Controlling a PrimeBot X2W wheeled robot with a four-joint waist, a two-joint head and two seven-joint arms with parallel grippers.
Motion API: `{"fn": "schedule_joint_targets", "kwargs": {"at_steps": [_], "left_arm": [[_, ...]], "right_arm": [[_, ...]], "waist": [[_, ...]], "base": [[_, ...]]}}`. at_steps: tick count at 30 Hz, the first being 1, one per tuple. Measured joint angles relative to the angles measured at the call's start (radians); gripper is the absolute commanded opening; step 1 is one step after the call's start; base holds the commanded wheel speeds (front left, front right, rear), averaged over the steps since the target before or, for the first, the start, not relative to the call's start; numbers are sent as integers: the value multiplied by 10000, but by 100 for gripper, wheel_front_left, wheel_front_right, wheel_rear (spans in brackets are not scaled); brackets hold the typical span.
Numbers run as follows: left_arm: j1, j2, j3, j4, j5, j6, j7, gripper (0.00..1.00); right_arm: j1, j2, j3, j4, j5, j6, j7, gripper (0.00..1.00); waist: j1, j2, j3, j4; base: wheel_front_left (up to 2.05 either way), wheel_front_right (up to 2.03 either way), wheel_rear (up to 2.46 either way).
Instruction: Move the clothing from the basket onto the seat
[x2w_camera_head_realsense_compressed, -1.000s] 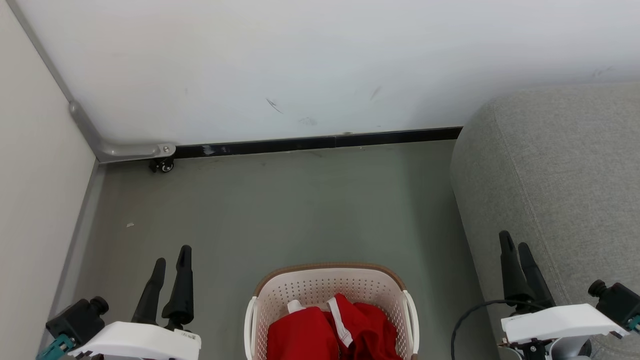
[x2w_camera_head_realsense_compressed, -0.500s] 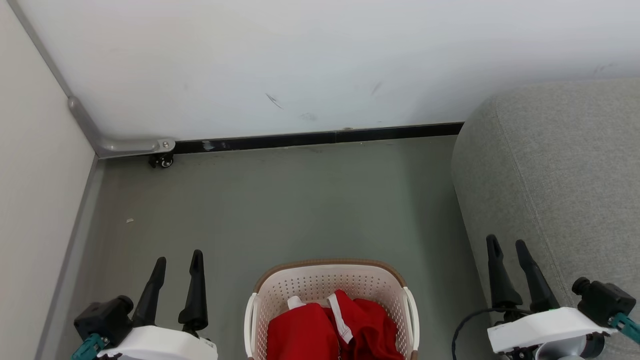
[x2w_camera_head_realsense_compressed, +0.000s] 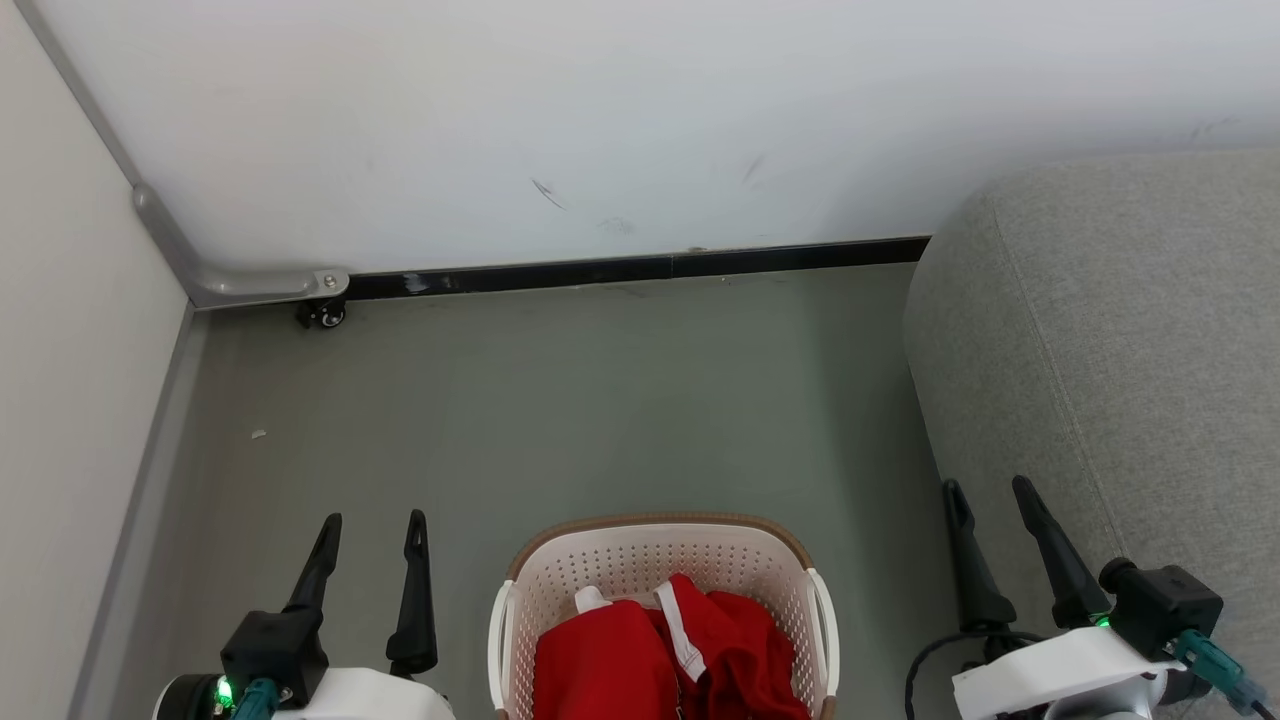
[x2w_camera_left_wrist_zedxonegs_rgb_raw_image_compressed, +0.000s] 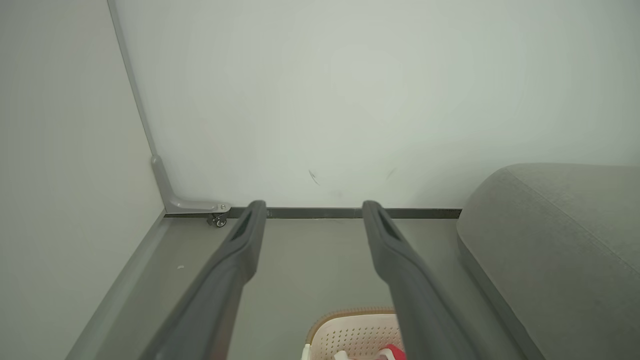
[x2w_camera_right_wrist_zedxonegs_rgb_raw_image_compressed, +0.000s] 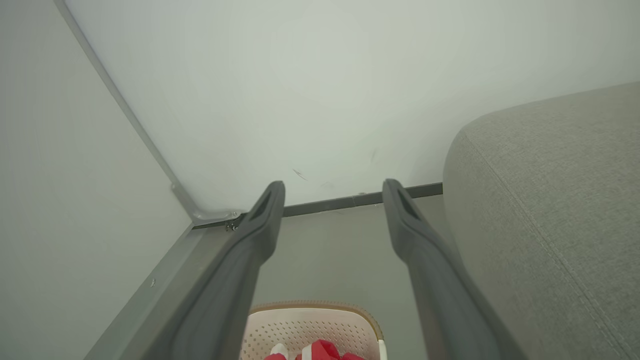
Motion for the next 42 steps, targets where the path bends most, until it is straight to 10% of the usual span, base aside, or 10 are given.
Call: {"fn": "schedule_joint_targets", "kwargs": {"at_steps": [14,42], "left_arm": [[2,12,-171,391,1791,570,-422,100],[3,-19,-150,773,1708,681,-422,100]], "right_arm": [[-200,-8,303,234,-1586,2,-441,100],[-170,-8,397,219,-1429,4,-443,100]], "waist": [[-2,0,20,-1],[-4,0,51,-47]], "base": [[0,0,0],[0,0,0]]}}
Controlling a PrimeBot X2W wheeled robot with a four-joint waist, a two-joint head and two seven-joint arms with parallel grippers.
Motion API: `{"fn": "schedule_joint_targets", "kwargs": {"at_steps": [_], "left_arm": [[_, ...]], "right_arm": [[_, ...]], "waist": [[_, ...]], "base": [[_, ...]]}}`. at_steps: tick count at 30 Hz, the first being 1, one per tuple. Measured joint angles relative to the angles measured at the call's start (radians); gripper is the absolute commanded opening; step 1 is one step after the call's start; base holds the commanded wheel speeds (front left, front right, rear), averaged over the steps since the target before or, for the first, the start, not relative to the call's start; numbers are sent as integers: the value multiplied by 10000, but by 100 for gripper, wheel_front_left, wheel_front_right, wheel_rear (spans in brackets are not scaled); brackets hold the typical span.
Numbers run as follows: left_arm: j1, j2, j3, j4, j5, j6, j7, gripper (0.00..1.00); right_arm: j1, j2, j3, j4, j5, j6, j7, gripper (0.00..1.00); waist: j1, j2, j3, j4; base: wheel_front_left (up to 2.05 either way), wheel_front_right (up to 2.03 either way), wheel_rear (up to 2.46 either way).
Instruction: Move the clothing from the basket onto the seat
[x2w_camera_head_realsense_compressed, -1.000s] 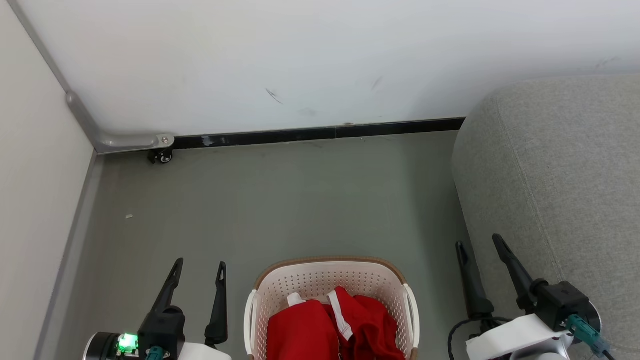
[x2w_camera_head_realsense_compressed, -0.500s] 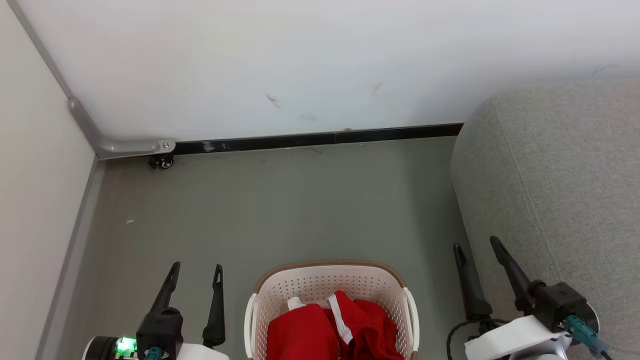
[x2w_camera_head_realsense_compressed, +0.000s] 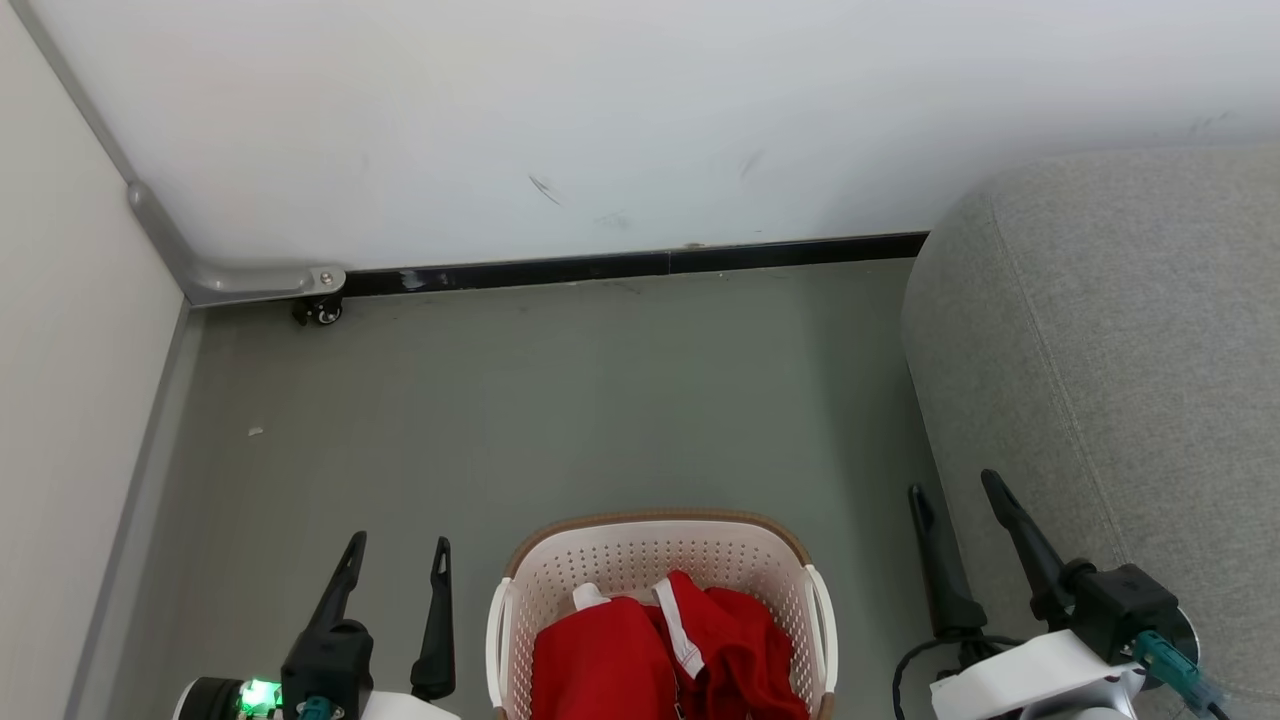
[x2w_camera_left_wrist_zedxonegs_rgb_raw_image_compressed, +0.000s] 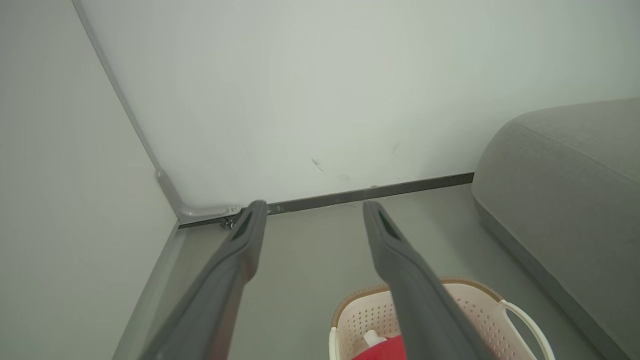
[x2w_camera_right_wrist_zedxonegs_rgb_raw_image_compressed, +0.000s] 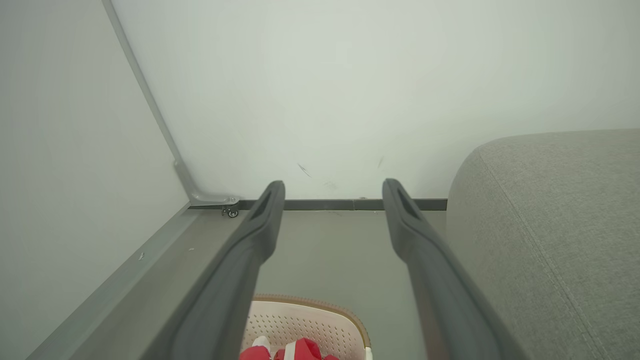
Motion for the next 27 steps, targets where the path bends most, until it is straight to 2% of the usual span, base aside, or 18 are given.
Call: {"fn": "schedule_joint_targets", "kwargs": {"at_steps": [13,27], "left_arm": [[-81,142,-364,506,157,-222,2,100],[-1136,267,-581,1221,520,-341,0,100]], "right_arm": [[29,0,-731,-671,-12,0,-2,100],[-39,4,-1114,-1595,81,0,-2,100]], "waist": [[0,0,521,-117],[0,0,1589,-383]], "base": [[0,0,0],[0,0,0]]}}
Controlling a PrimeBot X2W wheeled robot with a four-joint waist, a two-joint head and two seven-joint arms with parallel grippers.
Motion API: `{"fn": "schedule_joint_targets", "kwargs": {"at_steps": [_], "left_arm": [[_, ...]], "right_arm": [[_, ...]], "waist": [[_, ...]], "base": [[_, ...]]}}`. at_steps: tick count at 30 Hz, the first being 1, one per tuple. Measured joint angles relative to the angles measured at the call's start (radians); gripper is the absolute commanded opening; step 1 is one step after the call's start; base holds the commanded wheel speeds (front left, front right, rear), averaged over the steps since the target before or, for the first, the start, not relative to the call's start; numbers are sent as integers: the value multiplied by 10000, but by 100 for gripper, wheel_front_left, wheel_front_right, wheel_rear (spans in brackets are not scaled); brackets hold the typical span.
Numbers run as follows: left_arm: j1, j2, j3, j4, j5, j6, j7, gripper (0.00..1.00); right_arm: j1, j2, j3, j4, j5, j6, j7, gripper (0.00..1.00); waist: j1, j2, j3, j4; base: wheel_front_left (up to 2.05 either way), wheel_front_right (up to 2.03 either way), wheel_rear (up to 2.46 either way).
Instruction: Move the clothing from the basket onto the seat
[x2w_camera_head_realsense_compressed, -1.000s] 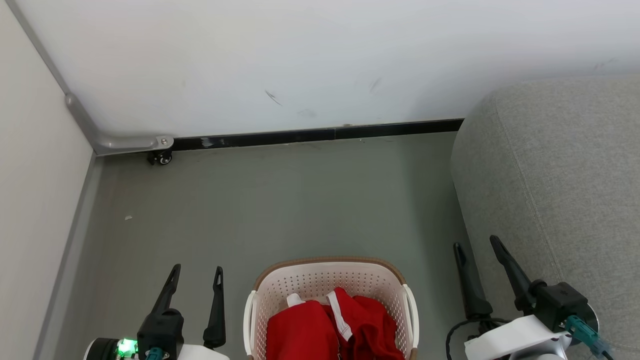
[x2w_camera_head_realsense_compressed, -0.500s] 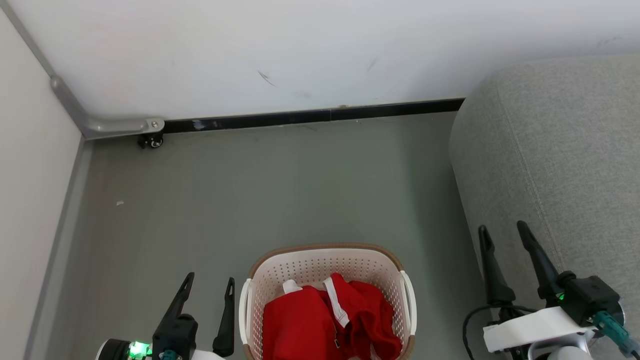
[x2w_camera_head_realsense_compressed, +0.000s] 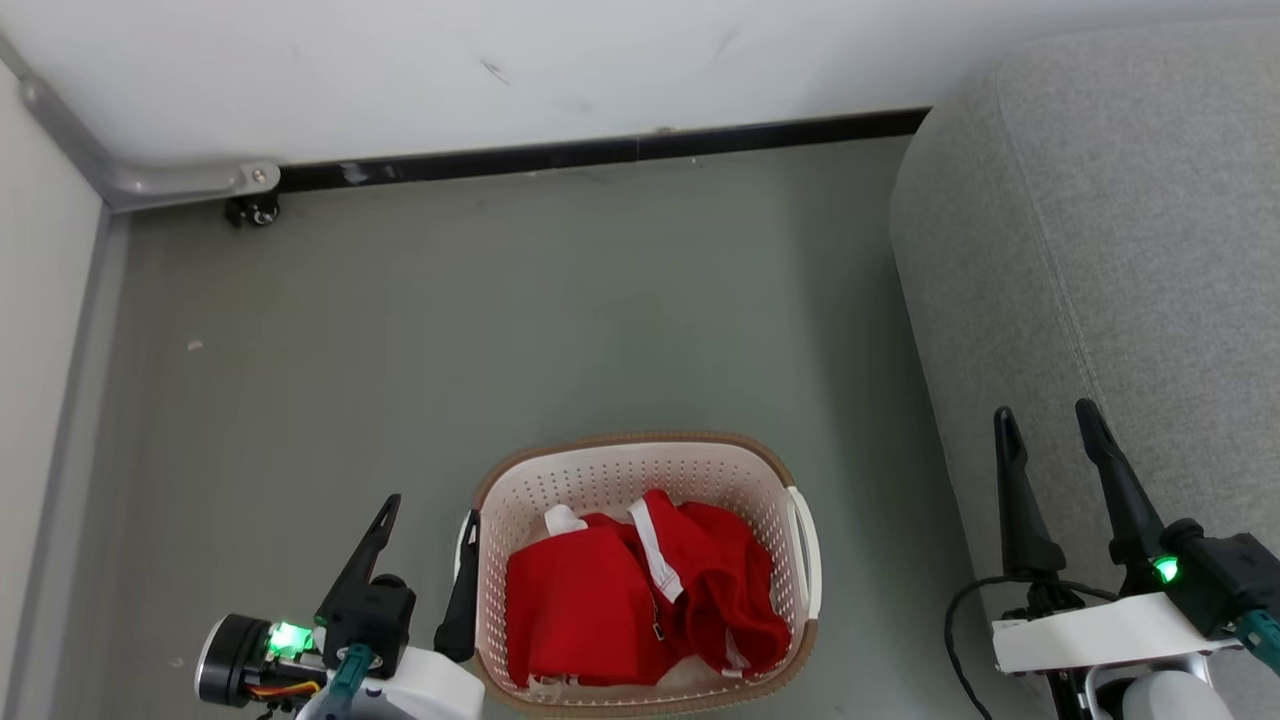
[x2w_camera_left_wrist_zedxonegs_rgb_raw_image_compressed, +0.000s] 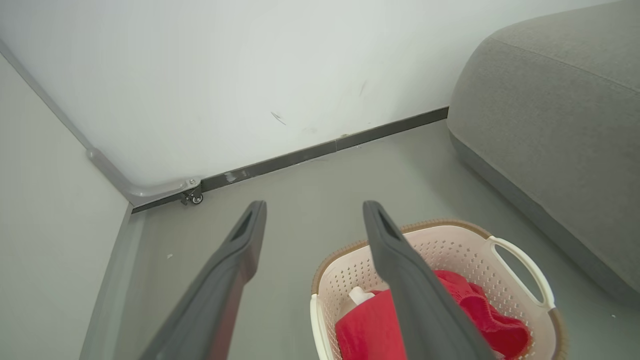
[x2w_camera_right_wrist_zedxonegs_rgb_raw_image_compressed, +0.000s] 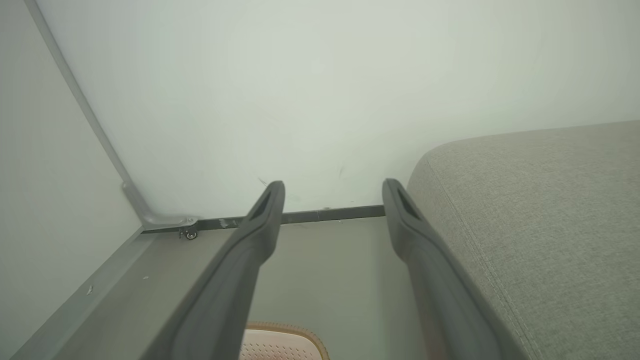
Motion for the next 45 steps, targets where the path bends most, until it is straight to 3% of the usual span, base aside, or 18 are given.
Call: {"fn": "schedule_joint_targets", "kwargs": {"at_steps": [14,23,45], "left_arm": [[-1146,113,-244,951,280,-100,0,100],[-1848,236,-621,1632,681,-362,0,100],[-3042,293,-853,3030,840,-453,-10,100]], "right_arm": [[-741,10,-614,-654,0,0,0,100],[-1258,8,-606,-897,109,0,-2,100],[-2778,-4,-500,-1235,290,0,-13,100]], "waist": [[-1,0,1413,-391],[-1,0,2330,-699],[-2,0,4186,-1426]], "base": [[0,0,0],[0,0,0],[0,0,0]]}}
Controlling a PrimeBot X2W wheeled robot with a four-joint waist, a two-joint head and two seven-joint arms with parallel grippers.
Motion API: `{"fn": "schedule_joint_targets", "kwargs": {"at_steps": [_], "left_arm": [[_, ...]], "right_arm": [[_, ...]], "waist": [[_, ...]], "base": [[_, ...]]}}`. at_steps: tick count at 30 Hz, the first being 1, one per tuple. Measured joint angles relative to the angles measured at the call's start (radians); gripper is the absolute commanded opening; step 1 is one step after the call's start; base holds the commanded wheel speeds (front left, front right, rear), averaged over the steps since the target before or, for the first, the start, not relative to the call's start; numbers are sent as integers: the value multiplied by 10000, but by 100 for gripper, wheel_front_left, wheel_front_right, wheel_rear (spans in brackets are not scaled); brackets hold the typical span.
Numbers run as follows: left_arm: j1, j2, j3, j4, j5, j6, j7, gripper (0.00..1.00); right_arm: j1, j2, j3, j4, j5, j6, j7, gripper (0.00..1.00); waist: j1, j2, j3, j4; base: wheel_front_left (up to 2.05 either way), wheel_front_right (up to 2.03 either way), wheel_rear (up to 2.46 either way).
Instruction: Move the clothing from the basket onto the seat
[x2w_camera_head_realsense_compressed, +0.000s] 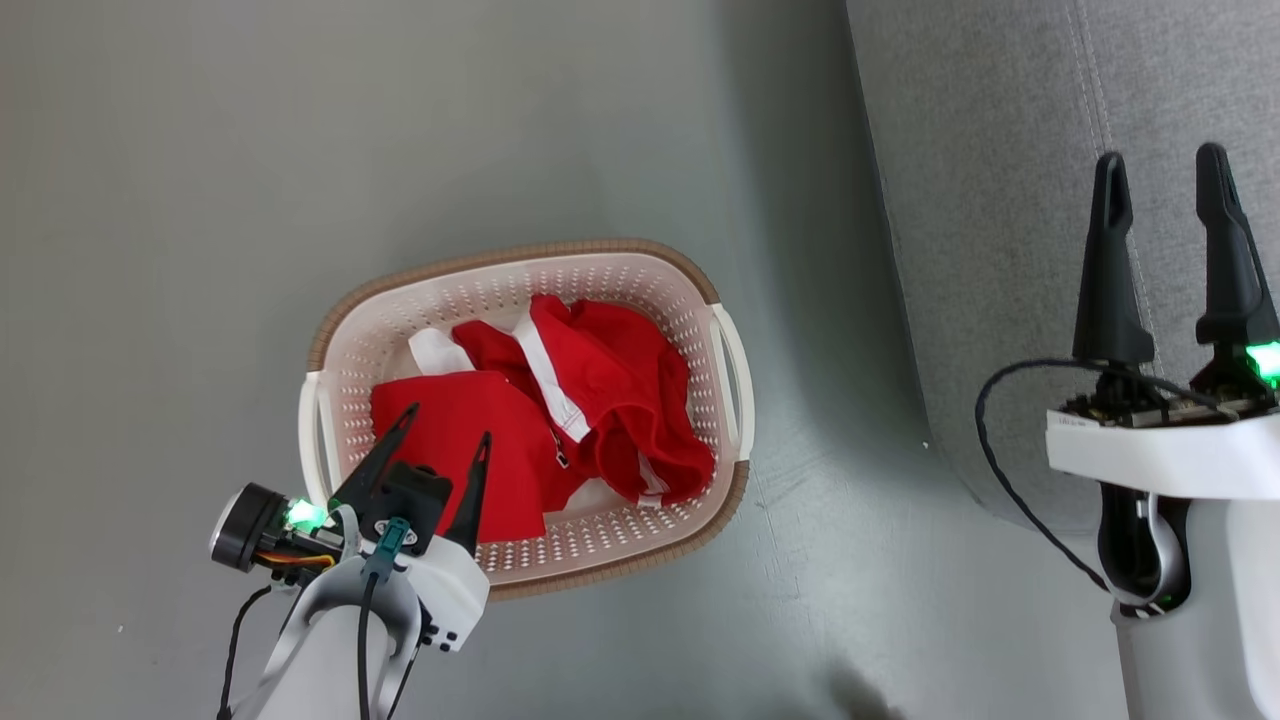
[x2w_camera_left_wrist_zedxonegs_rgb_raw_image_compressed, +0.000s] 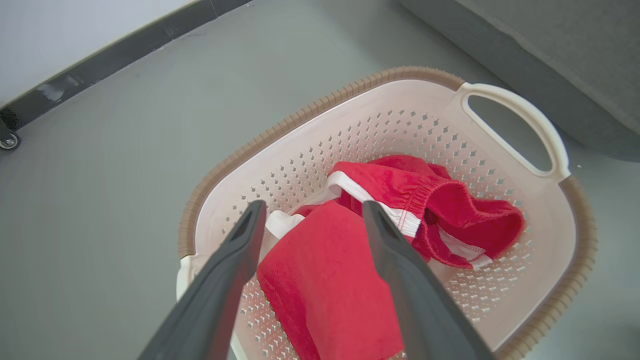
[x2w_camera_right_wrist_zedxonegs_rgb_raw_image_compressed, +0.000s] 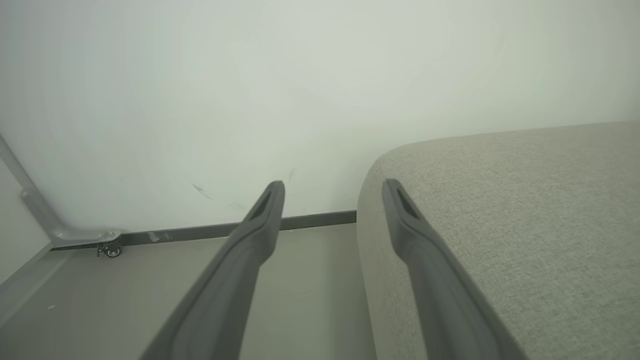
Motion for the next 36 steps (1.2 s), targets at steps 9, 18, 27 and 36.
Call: {"fn": "schedule_joint_targets", "kwargs": {"at_steps": [9,18,27,36], "left_arm": [[-345,-52,-119,520,-2,-174,0,100],[-659,-65,-113,1057,-127,-516,0,100],[-1020,-84,-157,1501,-211,-698,0,100],[-1104,-90,-77,2059,-368,-790,0,100]], "right_arm": [[-736,-4,274,-88,25,0,0,100],[-1337,-12,374,-134,54,6,-2,100],[-1811,-15,510,-98,52,6,-2,100],[-2347,-21,633,-40,151,8,-4,100]], "waist": [[0,0,566,-256],[0,0,992,-465],[0,0,1236,-649],[0,0,1354,-781]], "base": [[0,0,0],[0,0,0],[0,0,0],[0,0,0]]}}
